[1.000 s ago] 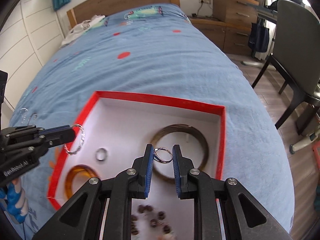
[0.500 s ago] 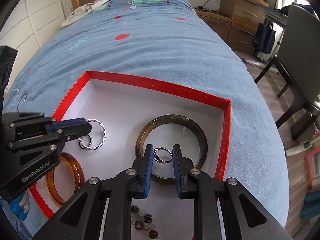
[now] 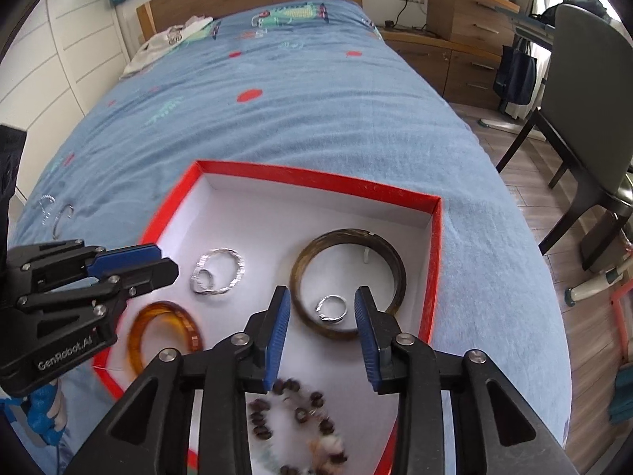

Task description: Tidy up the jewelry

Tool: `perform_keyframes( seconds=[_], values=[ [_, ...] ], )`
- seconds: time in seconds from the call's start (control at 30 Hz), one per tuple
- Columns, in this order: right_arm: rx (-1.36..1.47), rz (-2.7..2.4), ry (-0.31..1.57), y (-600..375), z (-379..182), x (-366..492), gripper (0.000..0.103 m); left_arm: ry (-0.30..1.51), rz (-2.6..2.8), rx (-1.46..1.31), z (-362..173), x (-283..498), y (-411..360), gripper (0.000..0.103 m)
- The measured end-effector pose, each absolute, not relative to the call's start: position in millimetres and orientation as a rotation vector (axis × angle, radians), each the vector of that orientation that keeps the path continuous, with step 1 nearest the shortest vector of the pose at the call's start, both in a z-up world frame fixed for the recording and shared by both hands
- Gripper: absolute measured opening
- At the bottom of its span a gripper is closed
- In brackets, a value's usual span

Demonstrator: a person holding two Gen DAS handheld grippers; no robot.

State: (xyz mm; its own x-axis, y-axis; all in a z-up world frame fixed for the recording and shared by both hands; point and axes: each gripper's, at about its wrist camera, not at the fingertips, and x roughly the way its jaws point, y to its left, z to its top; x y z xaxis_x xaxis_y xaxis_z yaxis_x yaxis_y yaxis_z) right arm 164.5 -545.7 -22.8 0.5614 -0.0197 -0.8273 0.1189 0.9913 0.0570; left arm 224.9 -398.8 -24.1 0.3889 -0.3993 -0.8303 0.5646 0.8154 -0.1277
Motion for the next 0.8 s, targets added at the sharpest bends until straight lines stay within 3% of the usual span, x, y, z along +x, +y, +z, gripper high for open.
perform_keyframes(
  seconds=[0.1, 0.37, 0.8],
  values=[
    [0.116, -0.081, 0.954, -539, -13, 155, 0.040, 0.971, -0.594, 0.197, -10, 211, -388, 0.026],
    [0.147, -0.081, 0.904, -520, 12, 124, 0.042, 0.904, -0.538, 0.221, 25, 176, -355, 0.035],
    [0.198, -0.078, 0.833, -494, 43, 69, 0.046, 0.831, -0.475, 0.222, 62, 121, -301, 0.036]
  ],
)
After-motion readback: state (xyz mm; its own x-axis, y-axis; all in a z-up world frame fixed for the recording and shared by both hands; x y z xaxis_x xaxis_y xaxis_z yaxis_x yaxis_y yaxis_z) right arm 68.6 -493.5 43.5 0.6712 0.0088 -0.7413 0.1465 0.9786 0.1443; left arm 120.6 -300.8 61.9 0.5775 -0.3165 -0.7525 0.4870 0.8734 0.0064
